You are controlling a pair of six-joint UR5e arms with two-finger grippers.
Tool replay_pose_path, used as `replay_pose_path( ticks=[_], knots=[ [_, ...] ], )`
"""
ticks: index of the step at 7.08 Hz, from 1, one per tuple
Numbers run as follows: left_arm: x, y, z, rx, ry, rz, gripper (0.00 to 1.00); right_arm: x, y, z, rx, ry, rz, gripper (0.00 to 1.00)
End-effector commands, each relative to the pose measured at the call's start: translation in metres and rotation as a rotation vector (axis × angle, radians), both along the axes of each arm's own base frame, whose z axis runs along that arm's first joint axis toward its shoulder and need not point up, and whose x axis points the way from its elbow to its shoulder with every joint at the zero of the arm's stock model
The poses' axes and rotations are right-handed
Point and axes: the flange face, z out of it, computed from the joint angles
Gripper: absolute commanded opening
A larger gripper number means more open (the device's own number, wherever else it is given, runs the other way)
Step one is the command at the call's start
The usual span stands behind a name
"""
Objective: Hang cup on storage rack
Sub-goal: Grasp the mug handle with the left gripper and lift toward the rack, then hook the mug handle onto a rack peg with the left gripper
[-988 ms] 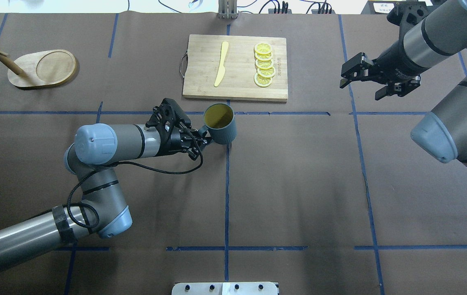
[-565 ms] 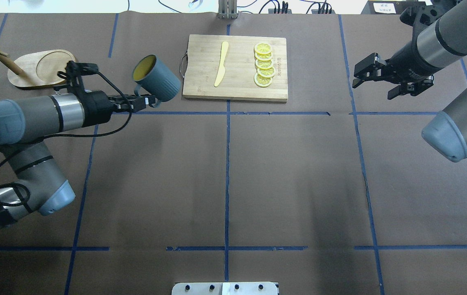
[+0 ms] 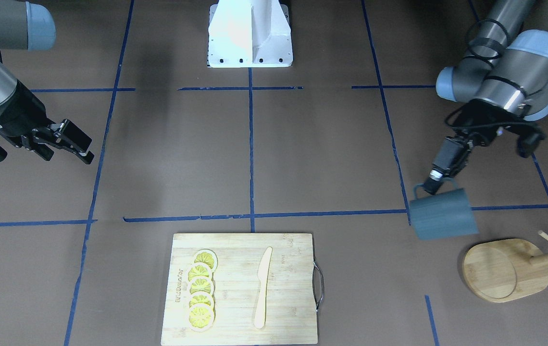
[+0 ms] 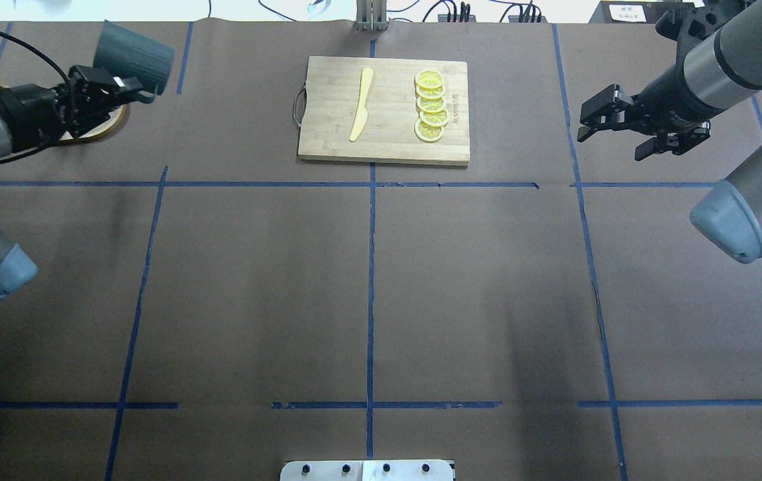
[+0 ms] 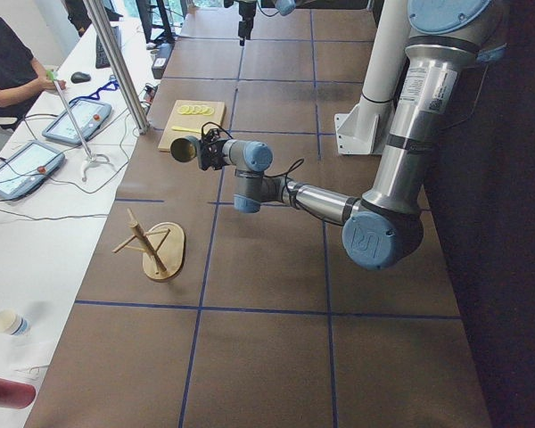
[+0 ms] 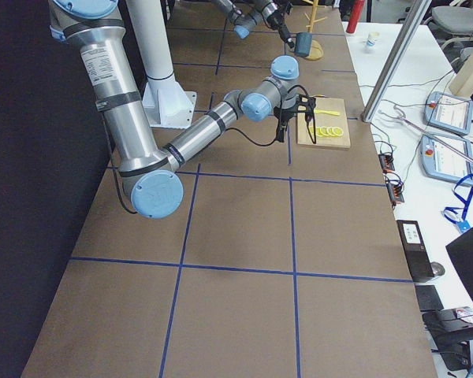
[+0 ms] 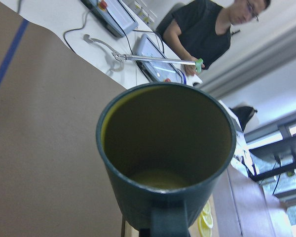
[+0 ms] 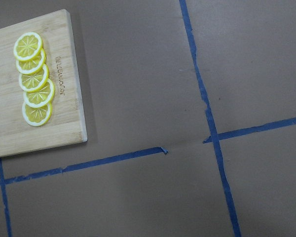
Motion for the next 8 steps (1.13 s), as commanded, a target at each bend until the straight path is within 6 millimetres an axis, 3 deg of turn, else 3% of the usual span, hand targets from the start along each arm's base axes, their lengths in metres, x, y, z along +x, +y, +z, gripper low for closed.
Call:
replay_pose_path(
  ticks=[1, 3, 4, 6, 8],
  knots=[
    [-0.054, -0.025, 0.015, -0.270, 0.259, -0.077, 0.02, 0.001, 0.002, -0.003, 0.005, -0.003, 0.000, 1.00],
    [-0.089, -0.040, 0.007, -0.336, 0.419, -0.119, 0.01, 0.000, 0.000, 0.002, 0.001, 0.006, 0.003, 1.00],
    [-0.108, -0.064, 0.003, -0.398, 0.526, -0.148, 0.01, 0.001, 0.000, 0.003, 0.000, 0.007, 0.004, 1.00],
    [-0.123, -0.067, 0.047, -0.381, 0.573, -0.163, 0.00, 0.000, 0.000, 0.005, -0.003, 0.010, 0.005, 1.00],
    [-0.121, -0.080, 0.054, -0.499, 0.717, -0.145, 0.00, 0.000, 0.000, 0.004, -0.001, 0.010, 0.006, 1.00]
  ],
)
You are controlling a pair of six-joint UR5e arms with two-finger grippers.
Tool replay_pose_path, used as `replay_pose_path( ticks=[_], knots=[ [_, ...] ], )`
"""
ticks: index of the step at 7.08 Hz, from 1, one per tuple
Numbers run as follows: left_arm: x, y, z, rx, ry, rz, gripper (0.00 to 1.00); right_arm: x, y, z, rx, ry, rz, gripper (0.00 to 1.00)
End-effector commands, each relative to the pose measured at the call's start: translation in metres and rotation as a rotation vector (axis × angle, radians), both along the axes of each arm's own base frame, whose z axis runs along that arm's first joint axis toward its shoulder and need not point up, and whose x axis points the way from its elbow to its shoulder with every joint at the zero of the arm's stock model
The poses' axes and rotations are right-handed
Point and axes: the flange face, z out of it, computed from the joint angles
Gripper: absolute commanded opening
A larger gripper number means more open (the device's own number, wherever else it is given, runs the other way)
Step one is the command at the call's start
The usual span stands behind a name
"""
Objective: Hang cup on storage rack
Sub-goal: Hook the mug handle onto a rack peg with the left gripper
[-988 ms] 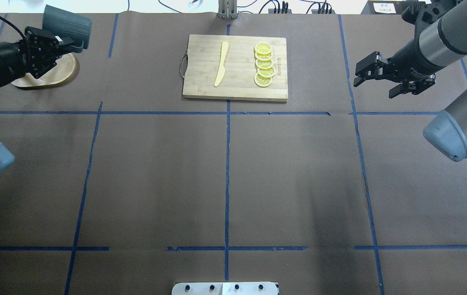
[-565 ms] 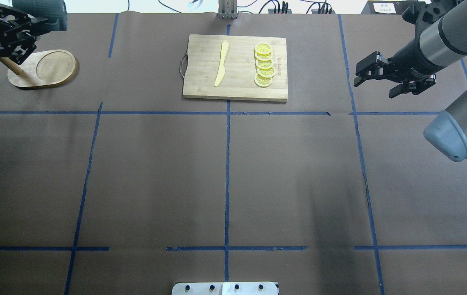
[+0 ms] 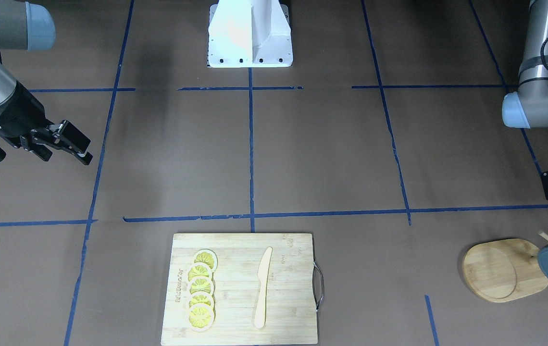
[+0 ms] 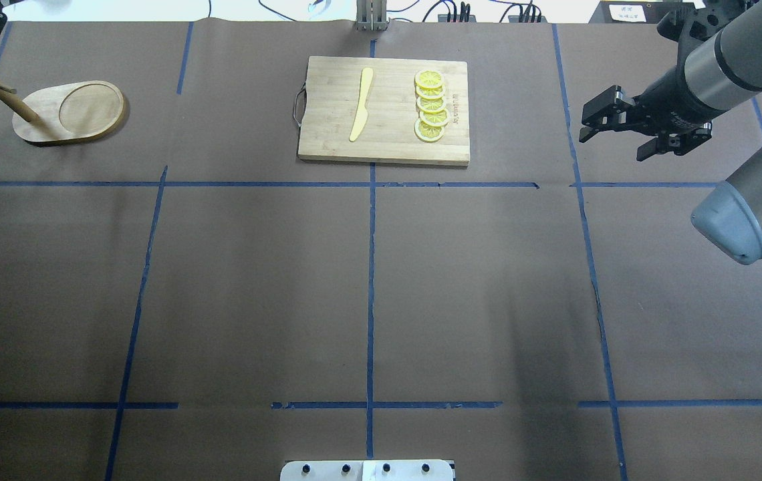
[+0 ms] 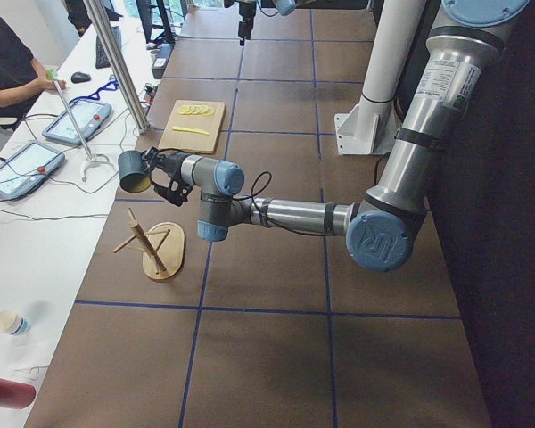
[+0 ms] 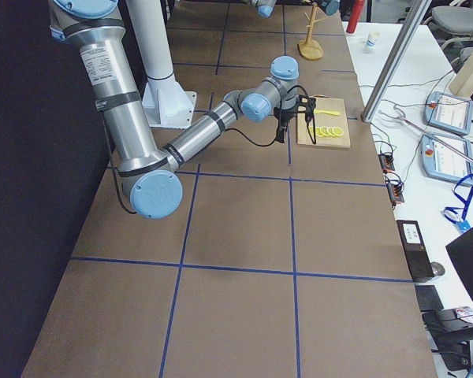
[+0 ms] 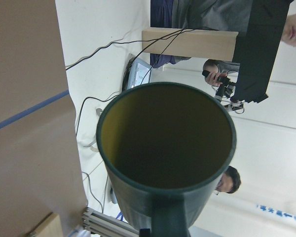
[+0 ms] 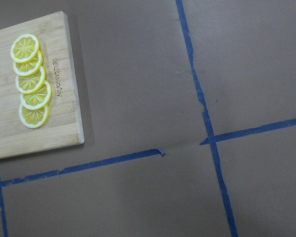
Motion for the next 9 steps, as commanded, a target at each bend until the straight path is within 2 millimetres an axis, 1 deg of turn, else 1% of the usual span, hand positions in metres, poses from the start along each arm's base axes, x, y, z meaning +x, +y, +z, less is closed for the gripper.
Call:
replay_pose_path(
  ticks=[1, 2, 3, 4, 5, 7, 8, 9],
  knots=[
    [-0.003, -0.005, 0.009, -0.060, 0.098, -0.005, 0.00, 0.000, 0.000, 0.000, 0.001, 0.001, 0.001, 1.00],
    [-0.007, -0.007, 0.012, -0.075, 0.147, -0.041, 0.00, 0.000, 0.001, -0.001, 0.003, 0.000, 0.003, 1.00],
    [-0.006, -0.009, 0.021, -0.109, 0.177, -0.048, 0.00, 0.001, 0.001, -0.004, 0.006, -0.003, 0.003, 1.00],
    [-0.005, -0.015, 0.021, -0.113, 0.179, -0.056, 0.00, 0.001, 0.001, -0.004, 0.006, -0.003, 0.003, 1.00],
    [-0.004, -0.019, 0.028, -0.121, 0.176, -0.061, 0.00, 0.001, 0.001, -0.004, 0.008, -0.003, 0.004, 1.00],
    [-0.009, -0.016, 0.033, -0.112, 0.180, -0.067, 0.01, 0.001, 0.002, -0.005, 0.010, -0.003, 0.004, 1.00],
    [-0.011, -0.014, 0.047, -0.132, 0.173, -0.067, 0.05, 0.001, 0.002, -0.004, 0.008, -0.003, 0.004, 1.00],
    [-0.014, -0.001, 0.073, -0.121, 0.177, -0.063, 0.08, 0.002, 0.002, -0.005, 0.008, -0.004, 0.005, 1.00]
  ],
)
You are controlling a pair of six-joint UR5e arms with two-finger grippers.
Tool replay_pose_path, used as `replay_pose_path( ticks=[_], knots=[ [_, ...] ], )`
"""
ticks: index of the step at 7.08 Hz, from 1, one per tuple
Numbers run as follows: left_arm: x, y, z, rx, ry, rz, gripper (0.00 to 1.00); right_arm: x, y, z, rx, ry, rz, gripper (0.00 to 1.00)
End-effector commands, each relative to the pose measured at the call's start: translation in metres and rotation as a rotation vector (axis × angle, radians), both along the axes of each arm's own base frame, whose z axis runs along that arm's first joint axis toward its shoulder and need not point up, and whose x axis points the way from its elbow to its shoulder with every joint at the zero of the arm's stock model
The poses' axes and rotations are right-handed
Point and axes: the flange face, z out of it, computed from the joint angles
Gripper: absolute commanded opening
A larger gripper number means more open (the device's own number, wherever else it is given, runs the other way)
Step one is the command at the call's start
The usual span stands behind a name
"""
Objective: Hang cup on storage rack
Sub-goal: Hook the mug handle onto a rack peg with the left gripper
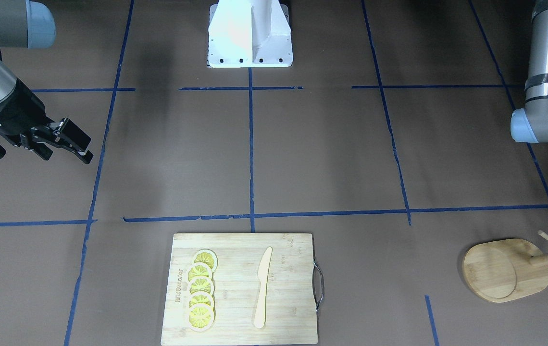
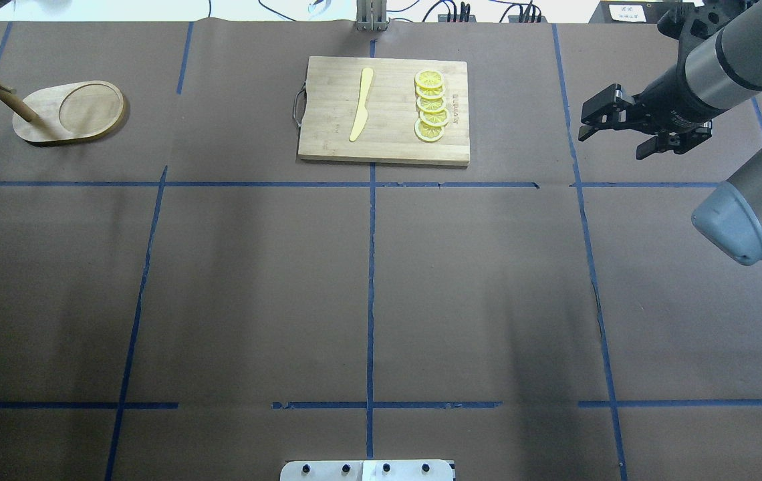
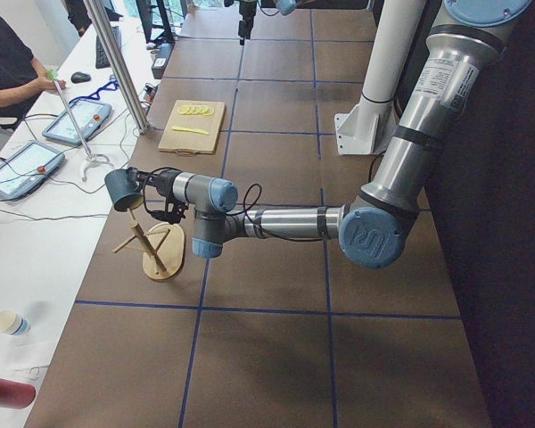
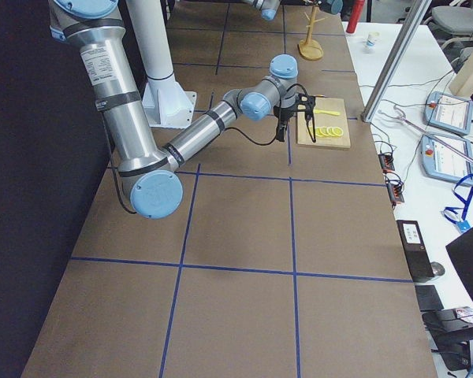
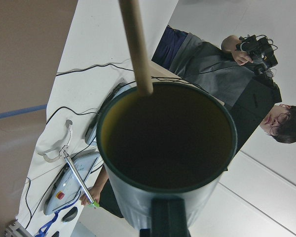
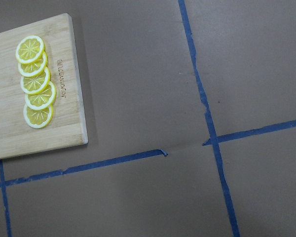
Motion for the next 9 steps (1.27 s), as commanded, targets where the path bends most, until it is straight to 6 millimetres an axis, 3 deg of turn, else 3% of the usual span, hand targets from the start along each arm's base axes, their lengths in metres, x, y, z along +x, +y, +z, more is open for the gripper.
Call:
replay_pose_path(
  ticks=[1, 5, 8, 9],
  knots=[
    [-0.006, 0.016, 0.040, 0.003, 0.027, 0.006, 0.09, 0.000, 0.000, 0.001, -0.002, 0.000, 0.001, 1.00],
    [-0.009, 0.024, 0.051, -0.003, 0.040, 0.009, 0.18, 0.000, 0.000, -0.005, 0.001, -0.007, 0.004, 1.00],
    [-0.006, 0.023, 0.057, -0.015, 0.034, 0.012, 0.40, 0.002, 0.003, -0.009, 0.005, -0.012, 0.008, 1.00],
    [-0.006, 0.023, 0.057, -0.016, 0.035, 0.012, 0.55, 0.002, 0.003, -0.008, 0.004, -0.011, 0.008, 1.00]
  ],
)
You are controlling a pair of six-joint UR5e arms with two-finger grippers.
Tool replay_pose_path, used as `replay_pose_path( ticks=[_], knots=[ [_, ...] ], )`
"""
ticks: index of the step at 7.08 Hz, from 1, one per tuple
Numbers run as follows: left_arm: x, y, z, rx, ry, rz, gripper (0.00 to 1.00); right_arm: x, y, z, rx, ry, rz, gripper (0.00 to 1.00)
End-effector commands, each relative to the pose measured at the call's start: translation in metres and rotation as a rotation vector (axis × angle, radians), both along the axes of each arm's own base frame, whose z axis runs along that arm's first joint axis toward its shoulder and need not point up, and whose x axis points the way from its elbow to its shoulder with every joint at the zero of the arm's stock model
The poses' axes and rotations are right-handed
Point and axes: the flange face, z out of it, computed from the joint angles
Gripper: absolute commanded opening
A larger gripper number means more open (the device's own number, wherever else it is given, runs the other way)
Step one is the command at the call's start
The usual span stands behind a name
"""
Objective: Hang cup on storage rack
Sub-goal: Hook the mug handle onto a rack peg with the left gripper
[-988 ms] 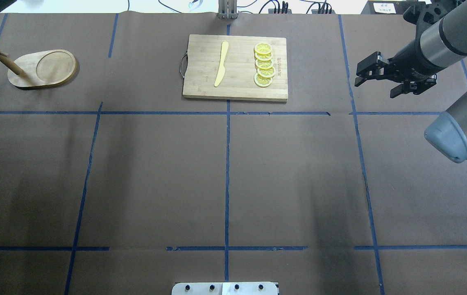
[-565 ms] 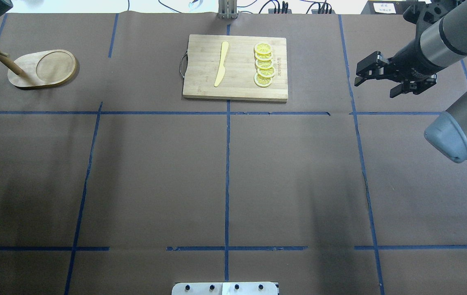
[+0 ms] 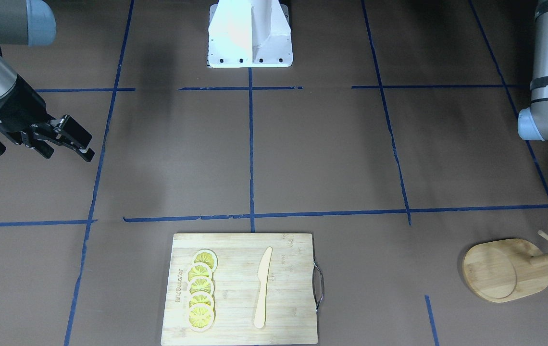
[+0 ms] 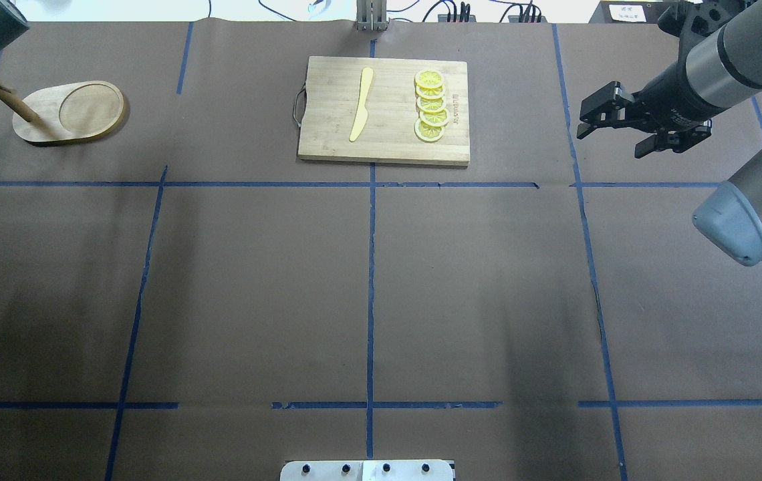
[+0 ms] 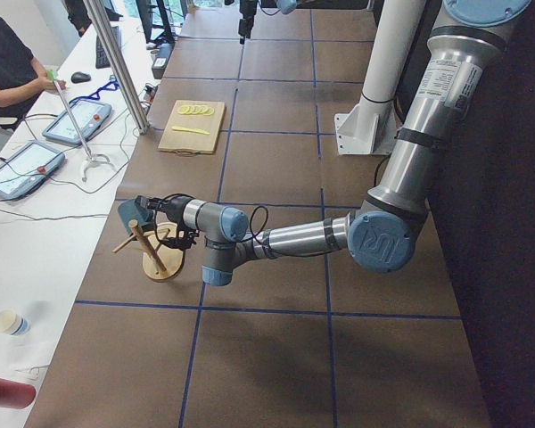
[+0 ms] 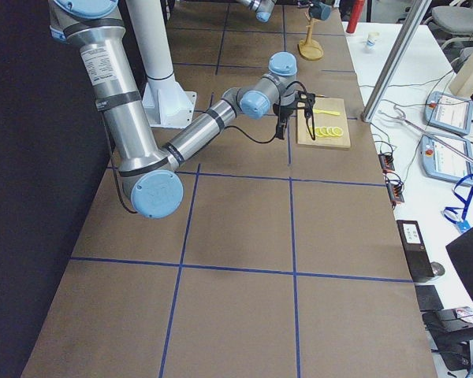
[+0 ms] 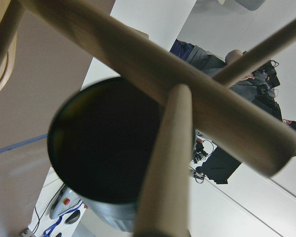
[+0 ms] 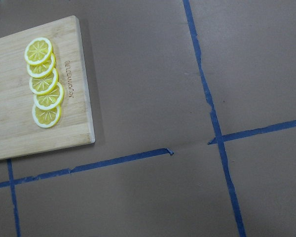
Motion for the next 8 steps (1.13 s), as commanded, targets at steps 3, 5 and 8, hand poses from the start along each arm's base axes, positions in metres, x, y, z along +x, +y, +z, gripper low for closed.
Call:
replay_pose_path(
  ticks=[3, 5, 8],
  knots=[
    [-0.002, 0.003, -0.009, 0.040, 0.010, 0.000, 1.00, -0.004, 0.001, 0.003, -0.005, 0.003, -0.006, 1.00],
    [-0.018, 0.043, -0.001, 0.210, -0.084, -0.026, 1.00, -0.003, 0.000, 0.006, -0.001, 0.007, -0.014, 1.00],
    [-0.018, 0.083, -0.004, 0.660, -0.765, -0.056, 1.00, -0.002, 0.002, 0.008, -0.003, 0.006, -0.019, 1.00]
  ],
)
